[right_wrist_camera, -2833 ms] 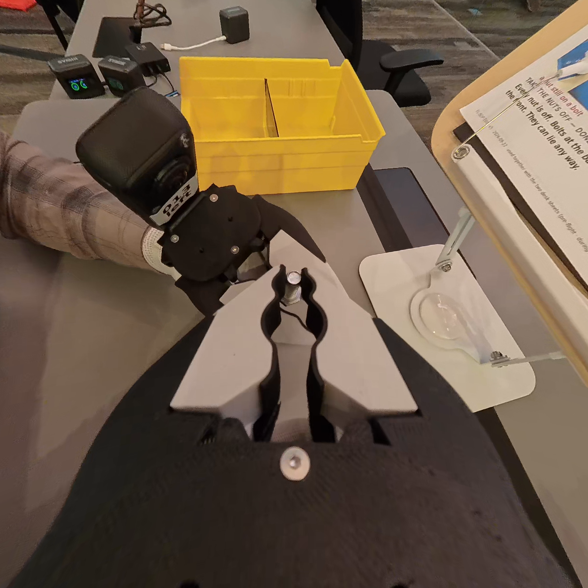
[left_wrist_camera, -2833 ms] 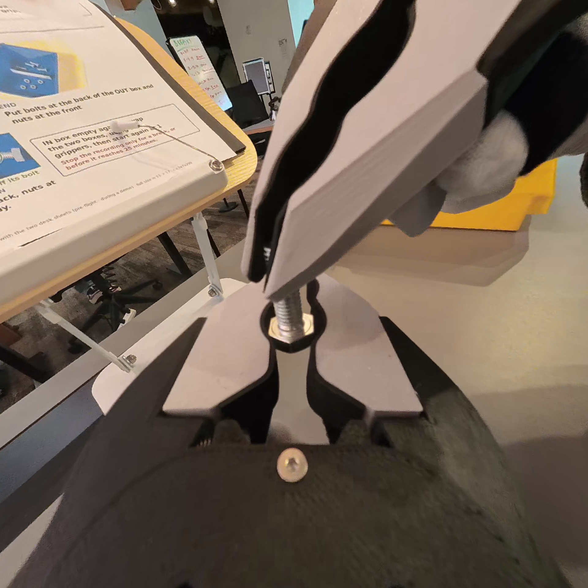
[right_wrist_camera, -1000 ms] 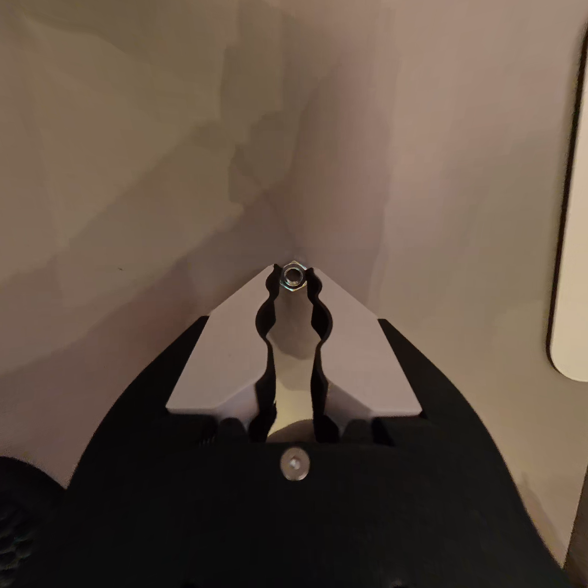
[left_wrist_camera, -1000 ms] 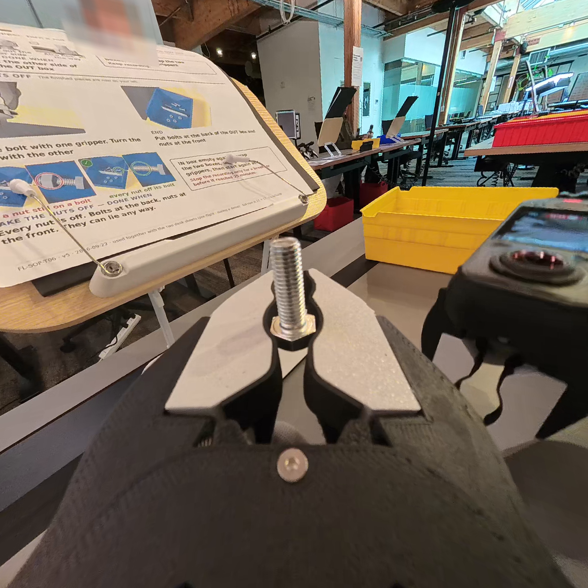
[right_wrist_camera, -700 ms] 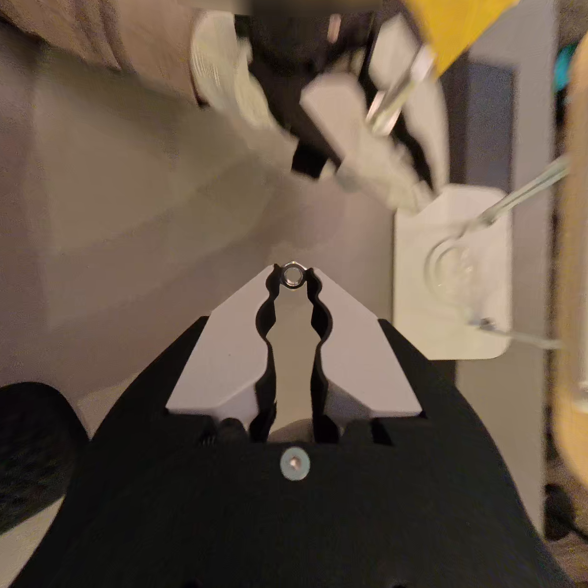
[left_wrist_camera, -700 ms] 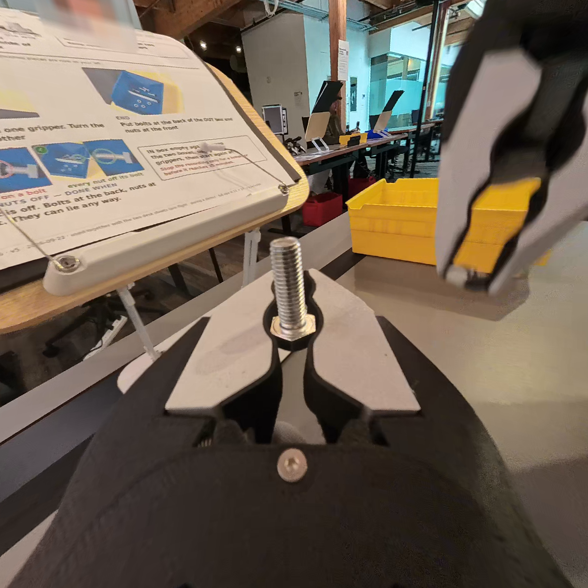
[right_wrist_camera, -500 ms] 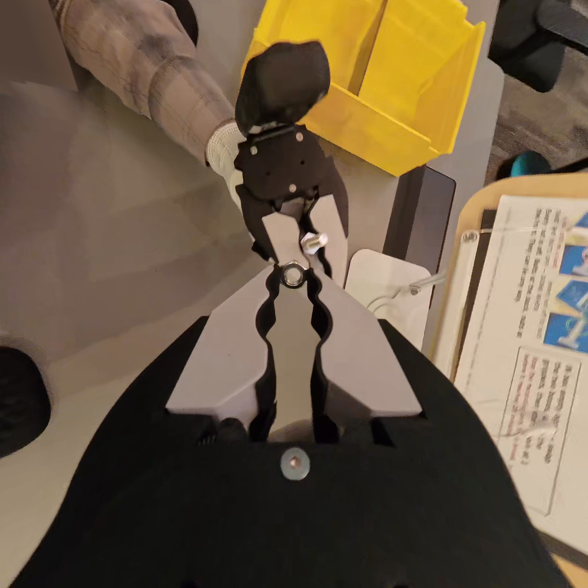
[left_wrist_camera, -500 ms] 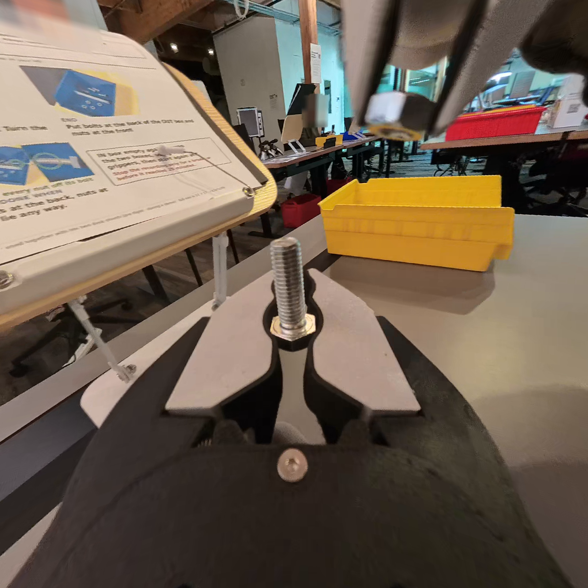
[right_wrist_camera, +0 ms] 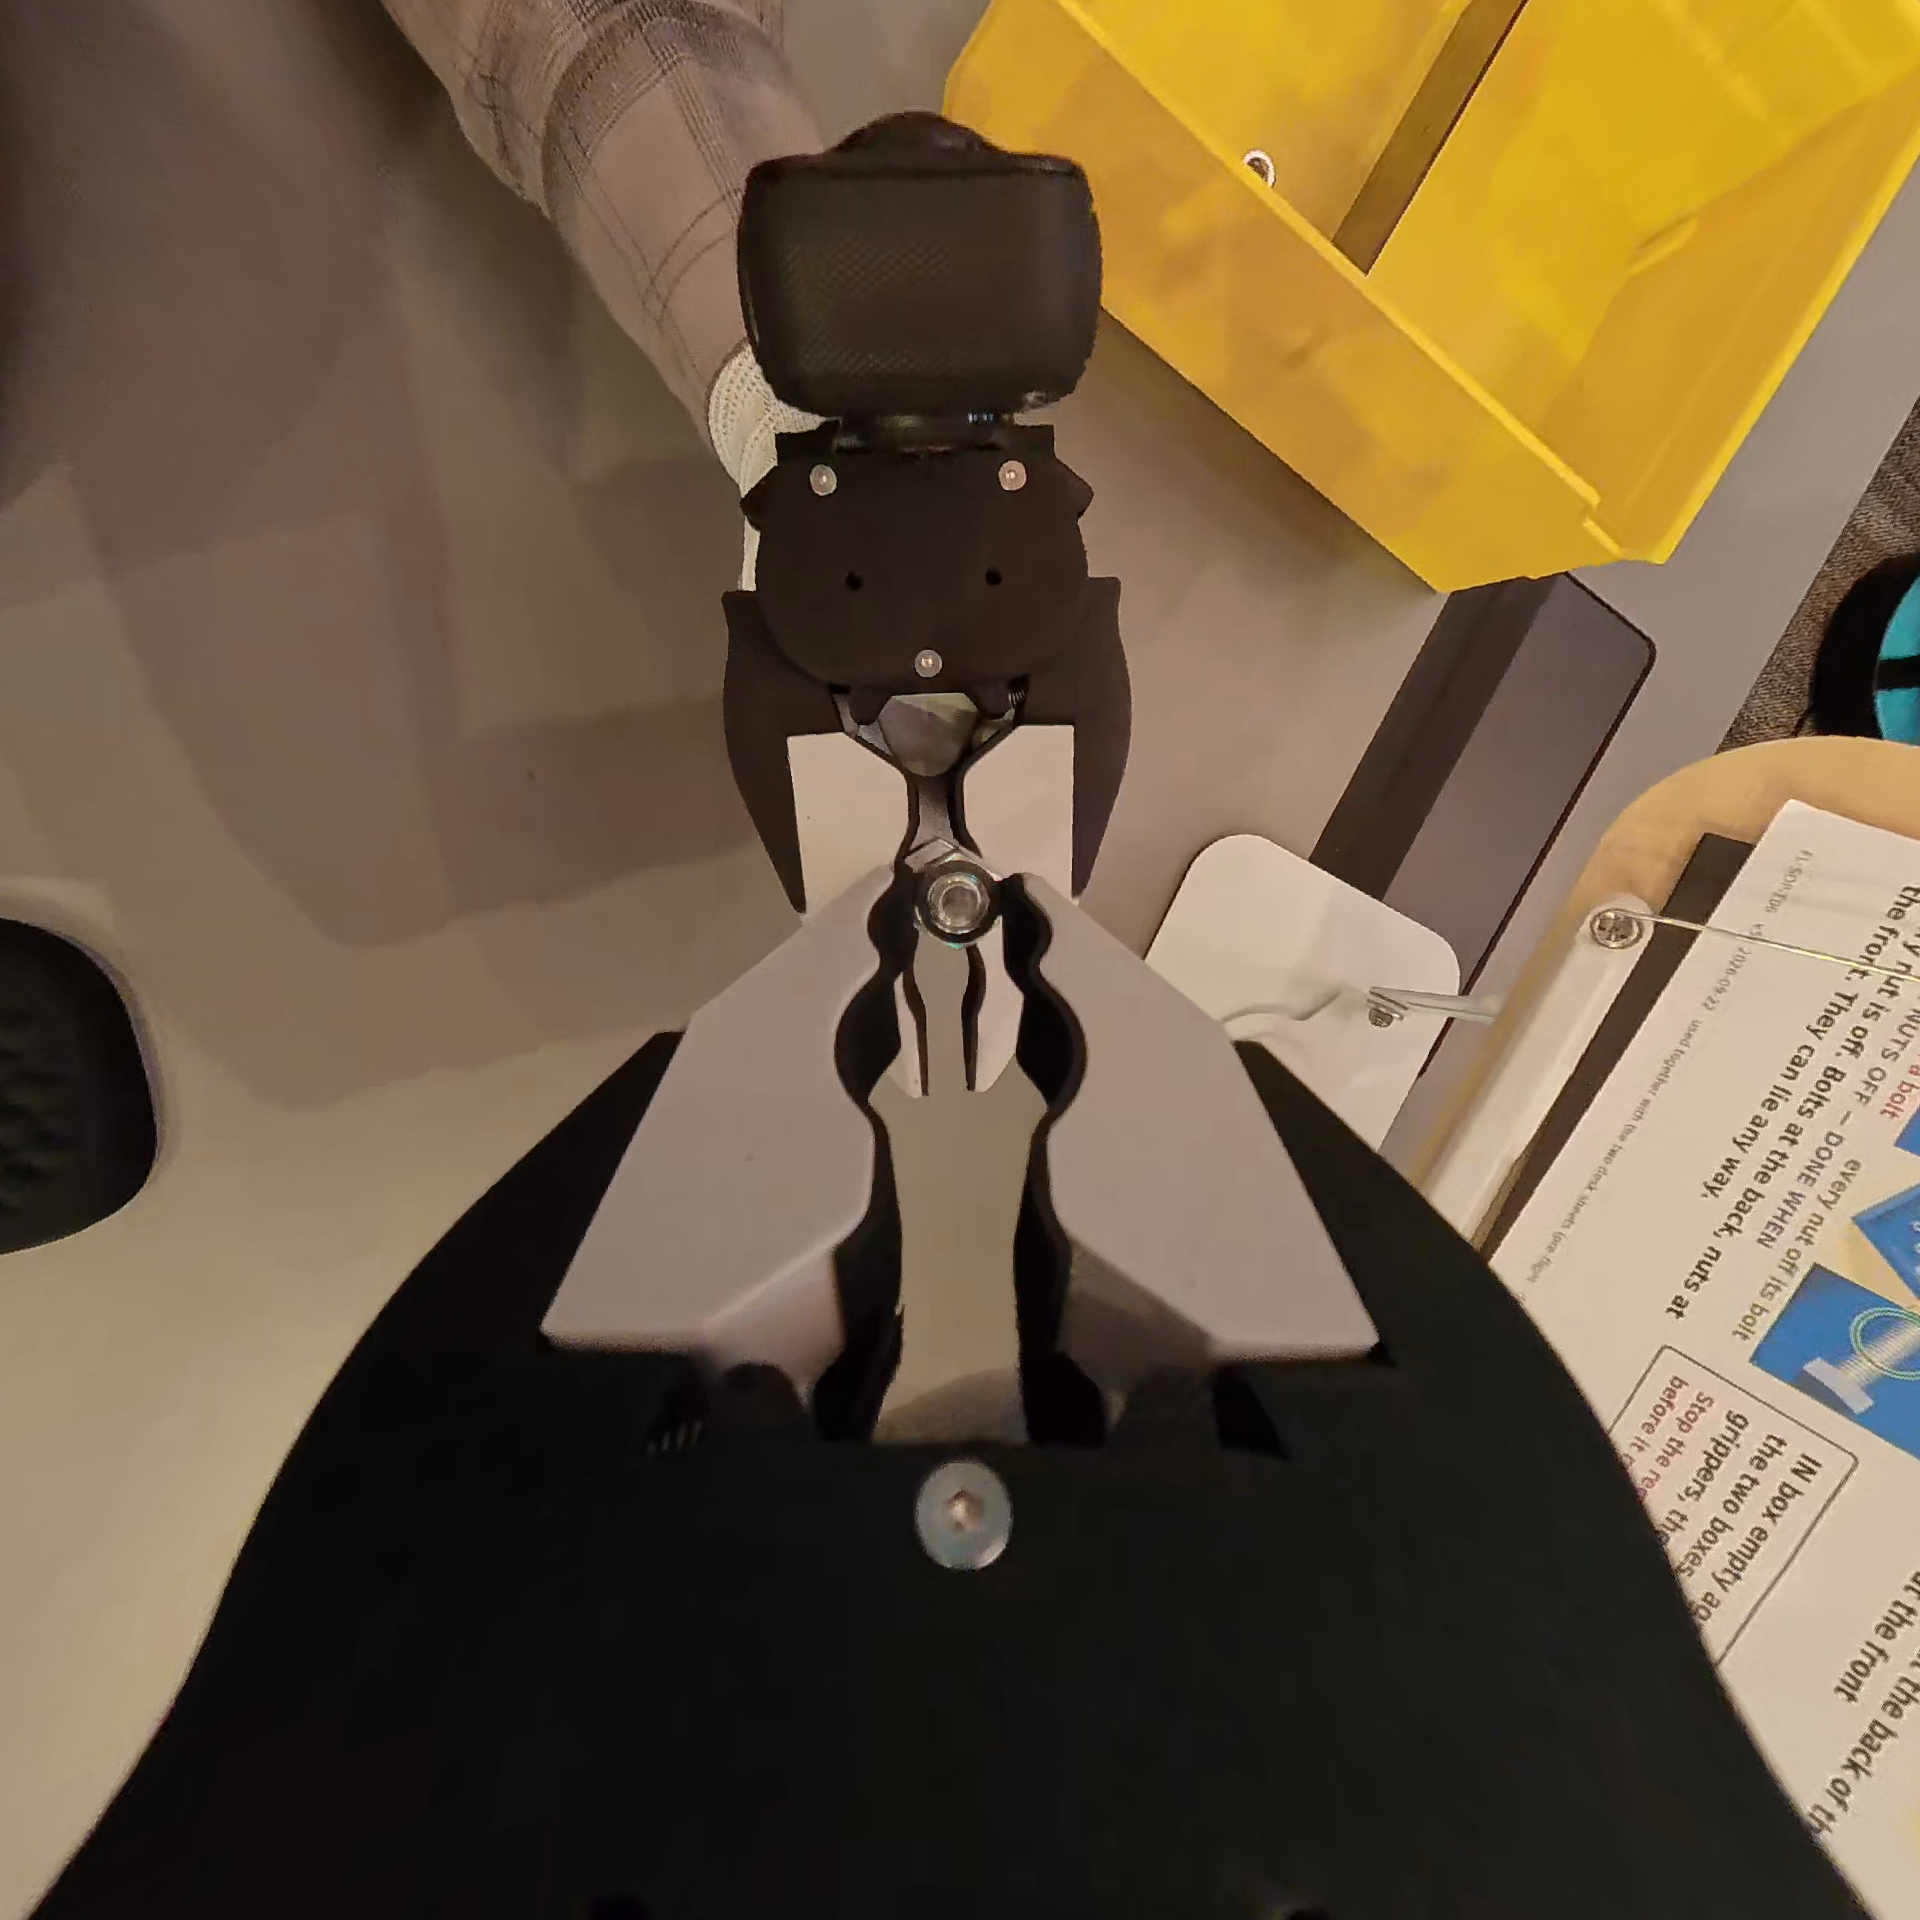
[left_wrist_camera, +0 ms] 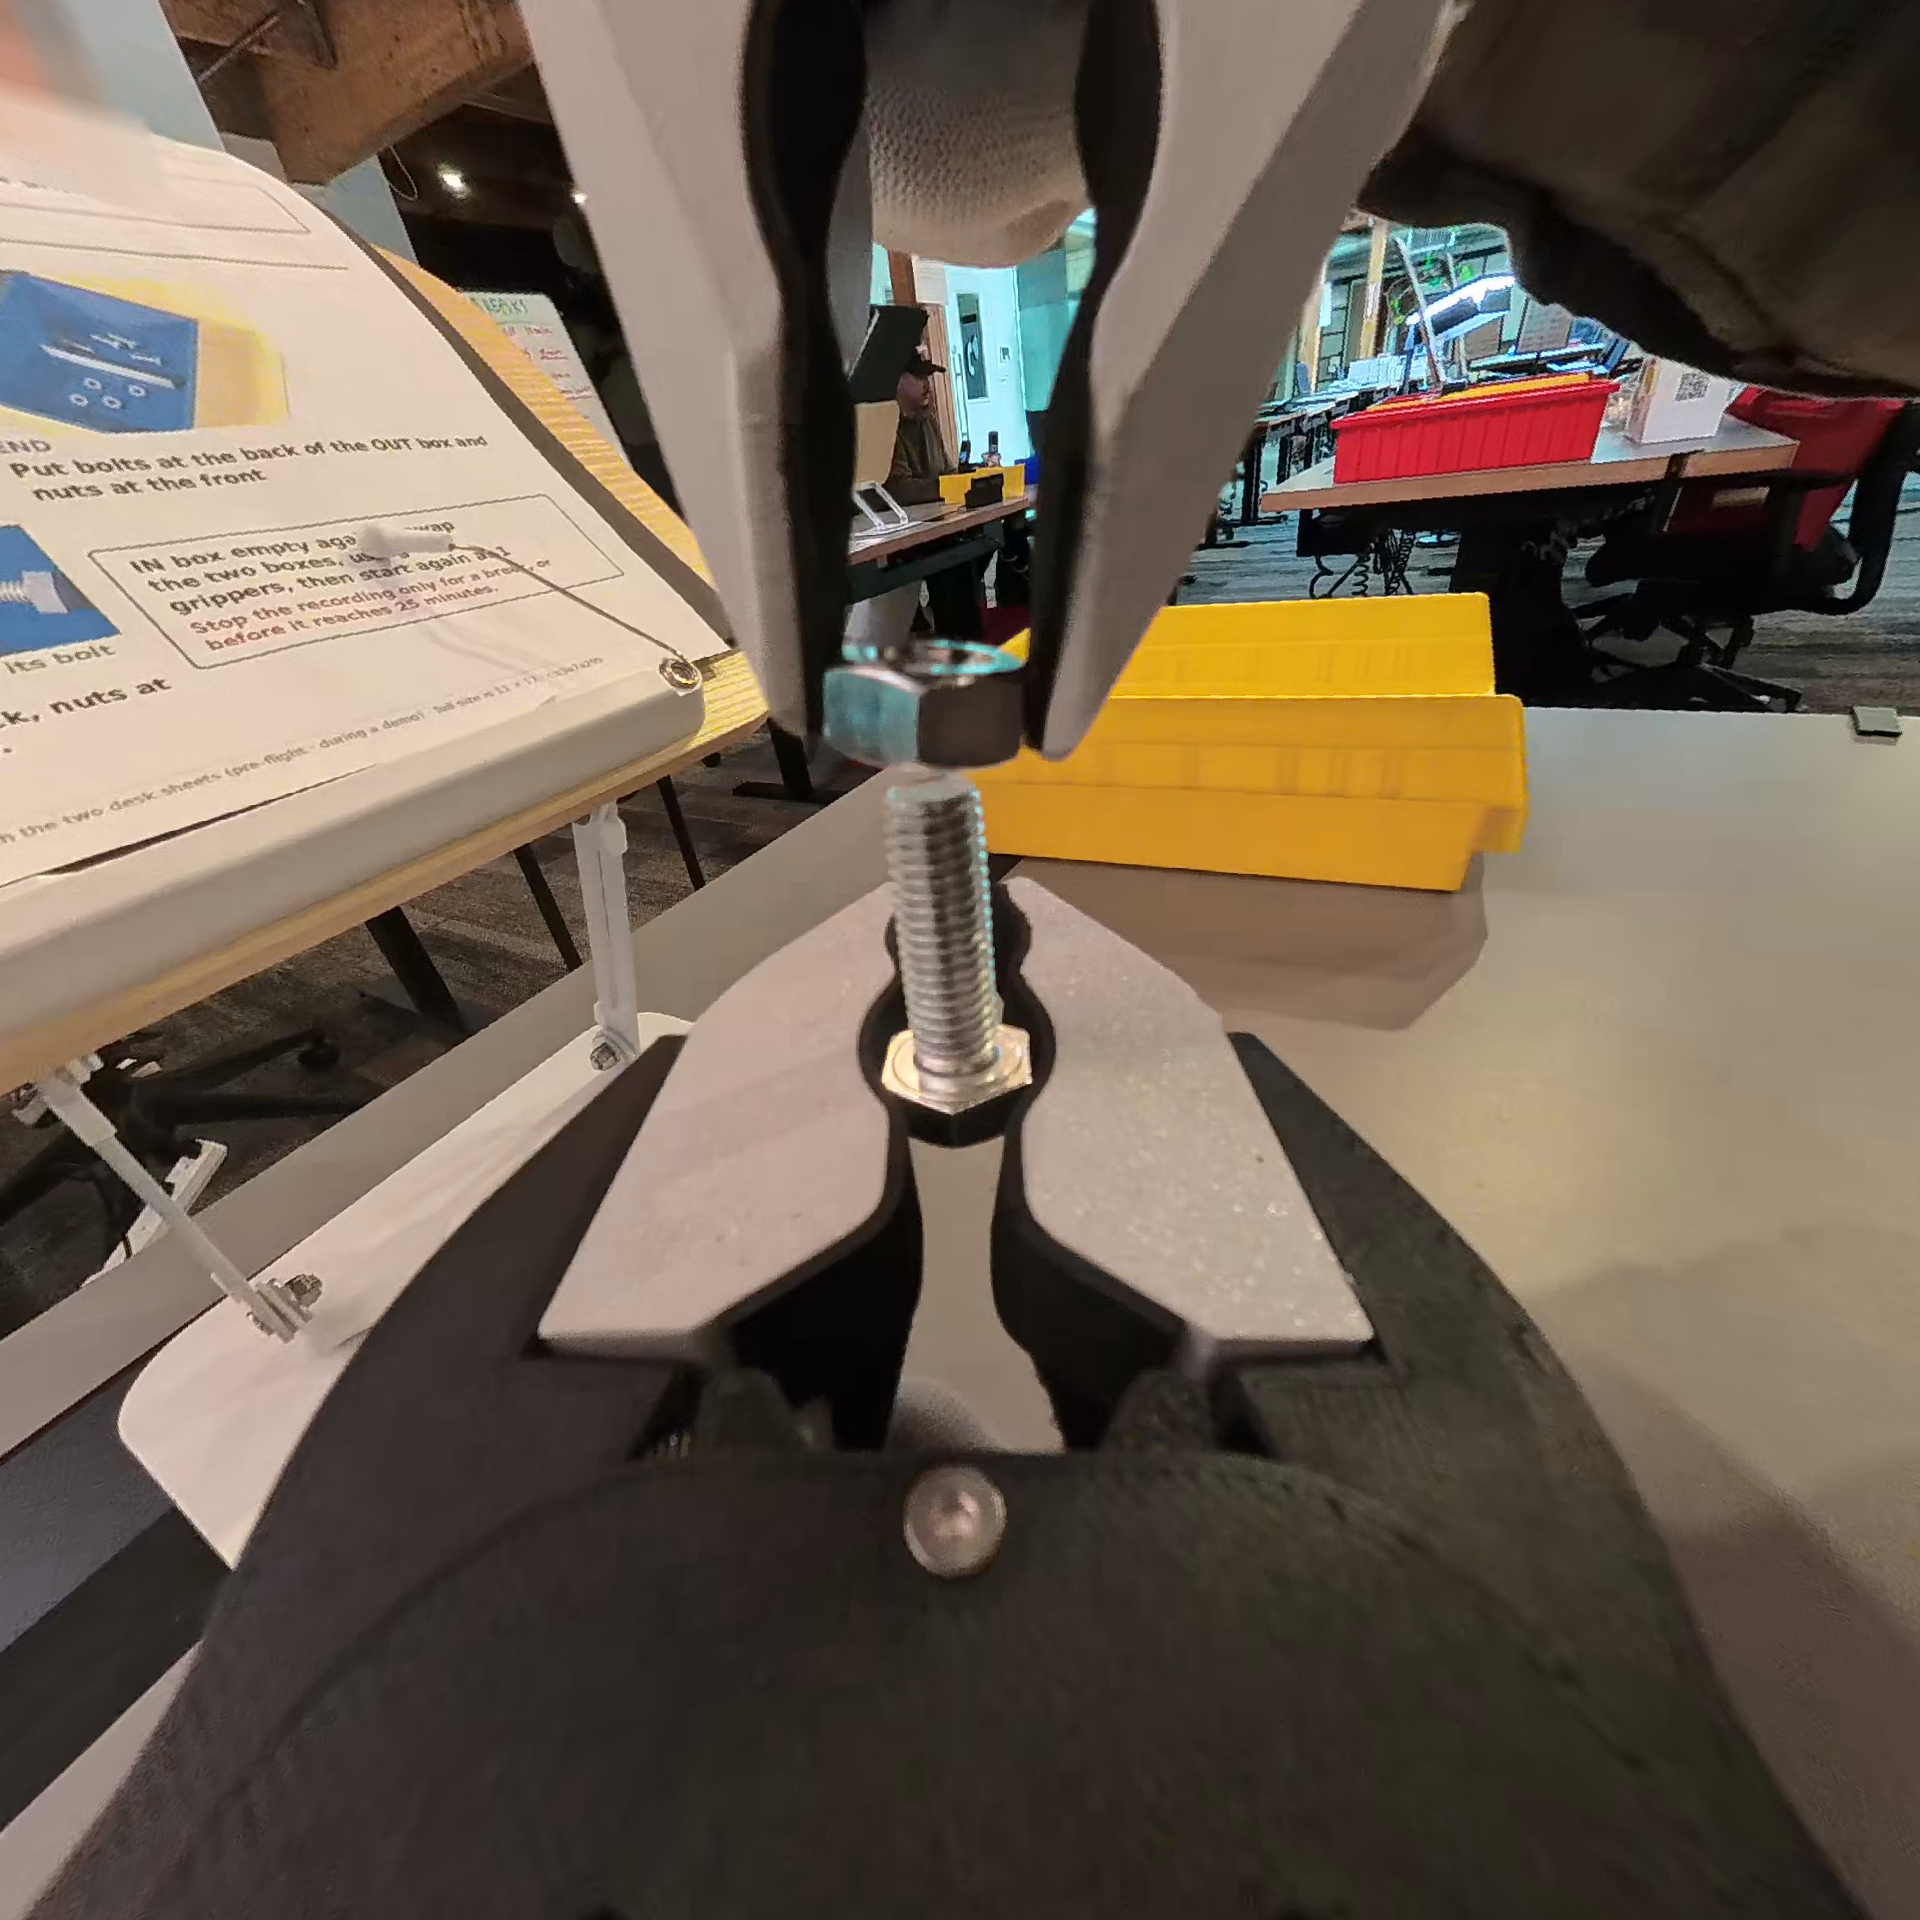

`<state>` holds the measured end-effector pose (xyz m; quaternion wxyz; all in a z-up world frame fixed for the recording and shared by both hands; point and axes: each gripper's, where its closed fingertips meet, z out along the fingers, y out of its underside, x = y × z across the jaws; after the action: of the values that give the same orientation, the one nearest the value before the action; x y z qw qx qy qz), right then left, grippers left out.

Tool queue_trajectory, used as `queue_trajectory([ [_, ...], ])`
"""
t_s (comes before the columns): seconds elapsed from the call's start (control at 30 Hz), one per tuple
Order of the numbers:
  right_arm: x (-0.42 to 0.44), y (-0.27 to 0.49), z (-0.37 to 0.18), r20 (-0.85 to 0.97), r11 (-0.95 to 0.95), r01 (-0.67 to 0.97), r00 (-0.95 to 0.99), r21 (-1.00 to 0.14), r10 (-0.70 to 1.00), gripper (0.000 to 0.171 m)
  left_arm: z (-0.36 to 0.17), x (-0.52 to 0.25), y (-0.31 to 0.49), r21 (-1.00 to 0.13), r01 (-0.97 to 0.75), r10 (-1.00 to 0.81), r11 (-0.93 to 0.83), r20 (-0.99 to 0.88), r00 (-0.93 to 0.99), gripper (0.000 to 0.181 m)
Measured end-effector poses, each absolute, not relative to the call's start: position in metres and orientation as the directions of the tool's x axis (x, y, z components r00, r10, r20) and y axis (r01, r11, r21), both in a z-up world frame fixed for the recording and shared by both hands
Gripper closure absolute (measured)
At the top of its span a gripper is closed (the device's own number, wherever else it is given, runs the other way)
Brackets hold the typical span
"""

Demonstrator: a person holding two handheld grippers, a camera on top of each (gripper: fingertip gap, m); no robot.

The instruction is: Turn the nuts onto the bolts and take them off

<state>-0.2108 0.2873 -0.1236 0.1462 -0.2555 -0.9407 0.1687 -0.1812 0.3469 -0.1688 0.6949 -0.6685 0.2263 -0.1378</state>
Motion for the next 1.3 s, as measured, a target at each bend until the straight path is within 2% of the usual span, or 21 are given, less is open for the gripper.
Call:
queue_trajectory([
  [0.5,-0.203,0.288,-0.133,0.163,0.862,0.391,-0.874,-0.321,0.457,0.156,-0.171,-0.173,0.344,-0.99,-0.12,-0.519,0.075,-0.142,0.843,0.17],
  [0.63,-0.205,0.289,-0.134,0.15,0.836,0.421,-0.856,-0.351,0.494,0.156,-0.171,-0.176,0.346,-0.99,-0.114,-0.493,0.078,-0.138,0.859,0.17],
  [0.97,-0.206,0.301,-0.139,0.145,0.677,0.616,-0.688,-0.402,0.711,0.156,-0.174,-0.183,0.352,-0.986,-0.15,-0.419,0.074,-0.167,0.892,0.171],
  [1.3,-0.207,0.288,-0.126,0.119,0.631,0.583,-0.679,-0.511,0.724,0.156,-0.155,-0.181,0.343,-0.98,-0.094,-0.428,0.173,-0.161,0.889,0.171],
])
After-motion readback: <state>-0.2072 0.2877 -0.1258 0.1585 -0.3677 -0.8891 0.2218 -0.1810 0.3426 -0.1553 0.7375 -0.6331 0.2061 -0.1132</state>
